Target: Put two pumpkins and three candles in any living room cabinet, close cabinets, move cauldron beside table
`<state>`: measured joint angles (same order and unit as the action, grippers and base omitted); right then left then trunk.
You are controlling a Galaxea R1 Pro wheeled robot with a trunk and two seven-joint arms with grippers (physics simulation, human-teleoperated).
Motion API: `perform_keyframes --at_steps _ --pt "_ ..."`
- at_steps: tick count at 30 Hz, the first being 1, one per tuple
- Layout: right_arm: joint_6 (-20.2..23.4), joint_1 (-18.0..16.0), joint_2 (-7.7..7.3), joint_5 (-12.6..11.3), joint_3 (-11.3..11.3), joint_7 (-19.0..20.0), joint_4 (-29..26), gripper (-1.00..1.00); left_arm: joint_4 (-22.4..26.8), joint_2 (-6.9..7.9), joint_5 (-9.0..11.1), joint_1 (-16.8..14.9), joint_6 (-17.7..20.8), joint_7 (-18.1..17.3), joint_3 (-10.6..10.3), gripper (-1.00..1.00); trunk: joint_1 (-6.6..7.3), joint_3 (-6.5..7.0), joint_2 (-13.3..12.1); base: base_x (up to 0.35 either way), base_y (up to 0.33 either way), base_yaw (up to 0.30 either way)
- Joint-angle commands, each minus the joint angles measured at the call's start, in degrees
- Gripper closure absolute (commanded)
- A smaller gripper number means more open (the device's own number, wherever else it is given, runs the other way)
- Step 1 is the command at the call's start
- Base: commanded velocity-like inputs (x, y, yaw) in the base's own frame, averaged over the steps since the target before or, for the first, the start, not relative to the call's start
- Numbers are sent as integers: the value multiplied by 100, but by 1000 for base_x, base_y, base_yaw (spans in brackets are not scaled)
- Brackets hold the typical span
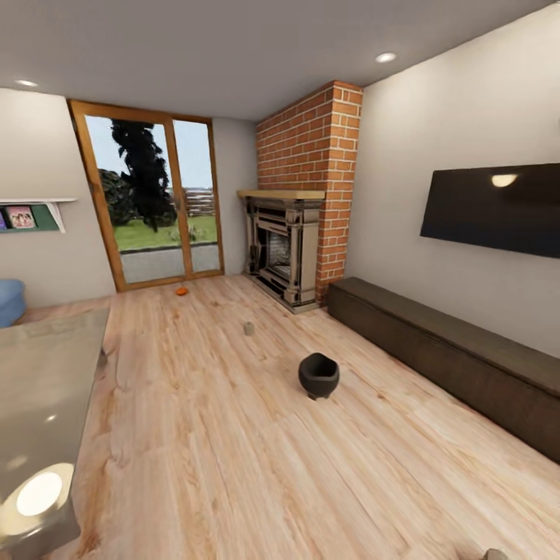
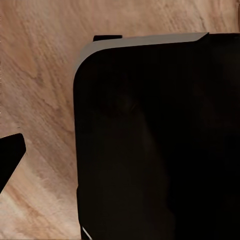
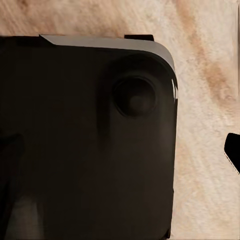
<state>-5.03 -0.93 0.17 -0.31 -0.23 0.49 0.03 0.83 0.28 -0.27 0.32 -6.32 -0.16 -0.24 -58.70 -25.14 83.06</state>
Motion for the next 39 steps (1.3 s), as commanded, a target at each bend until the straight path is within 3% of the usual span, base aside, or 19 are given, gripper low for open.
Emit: perform_keyframes --at_steps 1,20,28,39 --pt "-48 -4 2 -4 -3 5 6 -100 9 1 -5 3 -9 -2 -2 -100 -3 -5 2 280 0 -81" --pt "-226 -4 26 2 6 4 15 -100 14 3 -21 3 -12 -2 -7 -100 -3 -5 2 325 31 -9" --pt "-282 -4 167 4 6 4 15 -100 20 10 -9 3 -18 -2 -14 -100 -3 -5 2 331 109 0" --pt "-303 -4 185 4 6 4 7 -100 25 25 -17 3 -18 -2 -3 -100 -3 -5 2 331 109 0"
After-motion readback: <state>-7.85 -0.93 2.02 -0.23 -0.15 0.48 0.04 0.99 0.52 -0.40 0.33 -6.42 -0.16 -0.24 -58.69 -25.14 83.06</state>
